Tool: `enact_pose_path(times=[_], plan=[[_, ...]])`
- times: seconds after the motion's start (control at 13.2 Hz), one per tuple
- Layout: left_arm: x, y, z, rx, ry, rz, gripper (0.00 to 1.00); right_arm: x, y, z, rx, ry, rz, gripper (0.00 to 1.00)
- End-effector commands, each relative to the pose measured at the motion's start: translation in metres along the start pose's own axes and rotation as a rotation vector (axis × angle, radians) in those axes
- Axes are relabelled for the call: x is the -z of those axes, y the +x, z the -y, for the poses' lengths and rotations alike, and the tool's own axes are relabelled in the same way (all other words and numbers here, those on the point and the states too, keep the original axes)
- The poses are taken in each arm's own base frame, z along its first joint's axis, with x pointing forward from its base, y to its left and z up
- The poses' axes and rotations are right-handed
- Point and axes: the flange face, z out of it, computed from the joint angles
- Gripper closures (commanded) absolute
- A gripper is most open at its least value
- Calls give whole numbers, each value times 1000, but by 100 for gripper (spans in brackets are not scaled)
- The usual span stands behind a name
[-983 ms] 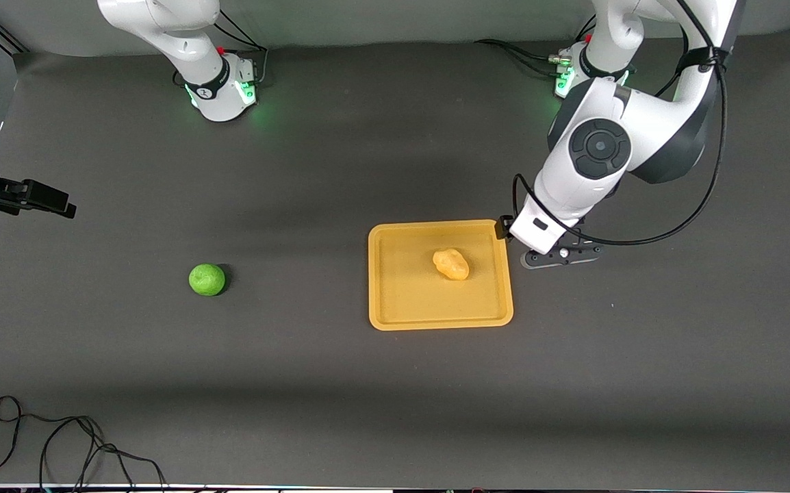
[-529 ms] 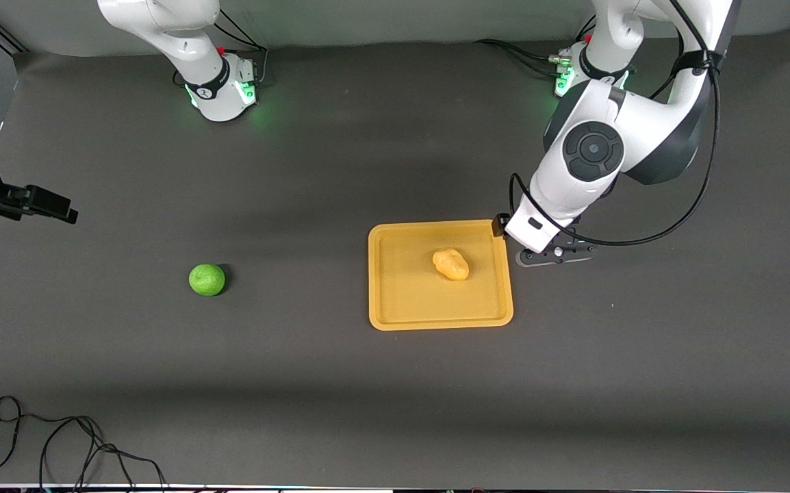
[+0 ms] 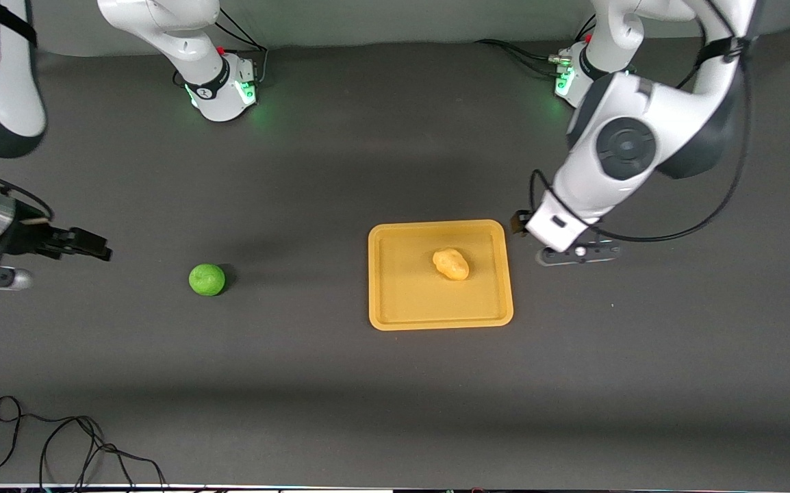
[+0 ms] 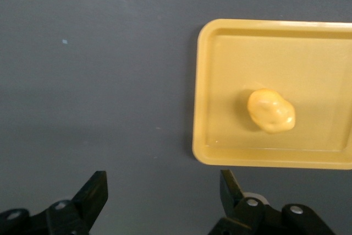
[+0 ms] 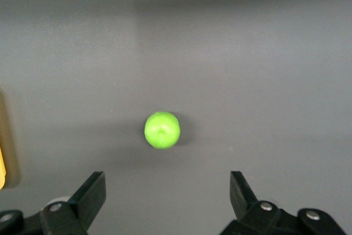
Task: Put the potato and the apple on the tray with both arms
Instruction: 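Raise the left gripper away while the right gripper reaches the apple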
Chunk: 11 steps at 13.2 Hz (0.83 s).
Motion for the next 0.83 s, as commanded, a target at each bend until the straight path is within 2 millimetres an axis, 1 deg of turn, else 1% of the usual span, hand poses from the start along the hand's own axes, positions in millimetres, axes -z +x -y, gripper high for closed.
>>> enact_pose_path(times=[0.0,0.08,0.15,0.23,0.3,0.45,0.61,0.68,0.76], plan=[[37,-11,36,-49,-6,-4,10,-50,-11,29,16,15,-28,0],[51,-13,50,-47,-12,-15,11,-73,-16,39,5,13,-24,0],[61,-15,61,-53,-16,-23,11,-97,-20,43,7,11,-21,0],[72,-18,69,-74,-14,-32,11,-120,-24,42,2,8,-20,0],[80,-15,85,-83,-13,-39,8,-139,-28,41,0,7,-31,0],[86,-9,112,-119,9,-47,6,-170,-33,37,-4,2,-55,0],[95,-9,134,-163,19,-61,6,-204,-38,33,-7,-2,-62,0],[102,-13,147,-160,20,-50,6,-216,-41,33,-10,-3,-75,0],[114,-19,154,-155,19,-51,6,-226,-41,33,-9,-4,-83,0]])
